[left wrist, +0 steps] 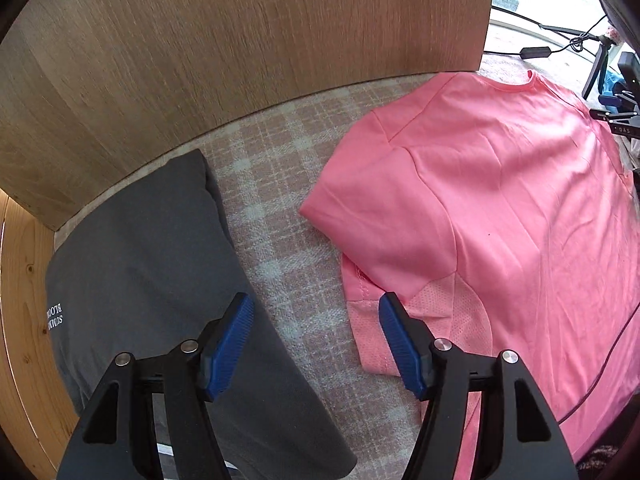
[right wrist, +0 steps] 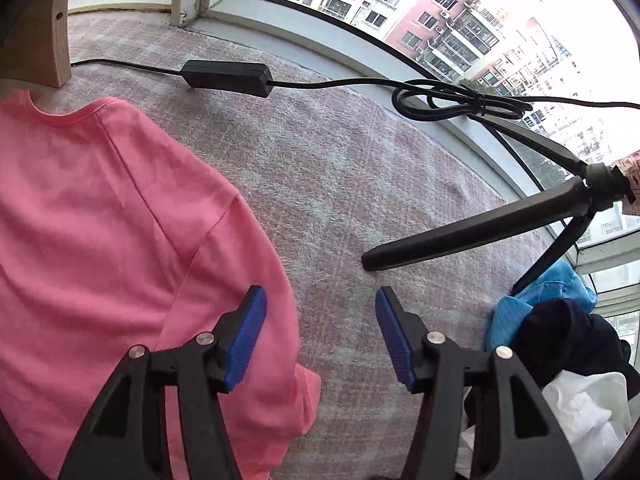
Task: Fold clothes
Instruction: 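Open both tools and move them back to the T-shirt hem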
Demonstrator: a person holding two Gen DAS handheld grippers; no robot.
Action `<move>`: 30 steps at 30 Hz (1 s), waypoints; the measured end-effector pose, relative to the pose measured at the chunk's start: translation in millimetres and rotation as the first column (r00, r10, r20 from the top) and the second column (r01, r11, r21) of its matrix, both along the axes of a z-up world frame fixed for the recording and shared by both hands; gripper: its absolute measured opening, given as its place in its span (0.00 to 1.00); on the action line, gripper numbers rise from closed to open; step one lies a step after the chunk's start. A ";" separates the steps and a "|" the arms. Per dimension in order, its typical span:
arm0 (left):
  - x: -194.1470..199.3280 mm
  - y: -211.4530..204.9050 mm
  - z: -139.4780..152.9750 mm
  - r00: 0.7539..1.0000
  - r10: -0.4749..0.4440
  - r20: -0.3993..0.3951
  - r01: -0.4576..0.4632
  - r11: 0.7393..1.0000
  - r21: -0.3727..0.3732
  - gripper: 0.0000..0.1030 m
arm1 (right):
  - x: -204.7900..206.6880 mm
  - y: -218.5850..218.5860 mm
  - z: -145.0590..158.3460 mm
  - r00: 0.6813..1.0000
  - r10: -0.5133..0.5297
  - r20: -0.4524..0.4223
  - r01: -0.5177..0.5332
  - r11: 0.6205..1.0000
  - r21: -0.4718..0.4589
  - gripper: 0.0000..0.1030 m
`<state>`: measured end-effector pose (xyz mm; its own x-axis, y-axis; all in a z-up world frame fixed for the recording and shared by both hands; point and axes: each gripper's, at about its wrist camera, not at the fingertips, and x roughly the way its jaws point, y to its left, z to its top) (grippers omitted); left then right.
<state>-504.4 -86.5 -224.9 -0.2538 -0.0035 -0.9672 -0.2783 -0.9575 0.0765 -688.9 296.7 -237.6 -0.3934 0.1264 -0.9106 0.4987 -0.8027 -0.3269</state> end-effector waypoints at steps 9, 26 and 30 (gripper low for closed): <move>19.2 -8.8 3.6 0.994 0.106 -0.027 -0.108 0.987 -0.117 0.05 | 16.6 26.2 27.2 0.999 -0.043 0.002 0.043 0.990 -0.134 0.53; 119.3 -2.2 56.7 0.992 0.086 -0.095 -0.093 0.994 -0.064 0.36 | 87.3 98.0 5.4 0.960 -0.132 0.249 0.214 0.916 -0.340 0.05; 167.8 -19.9 65.0 0.986 0.150 -0.079 -0.151 0.988 -0.012 0.36 | 100.2 116.4 32.6 0.962 -0.242 0.127 0.266 0.935 -0.234 0.33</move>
<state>-336.6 -106.4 -159.9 -0.3235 -0.0644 -0.9440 -0.1235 -0.9863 0.1095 -588.6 413.0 -205.0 -0.2883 -0.0221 -0.9573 0.2861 -0.9561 -0.0640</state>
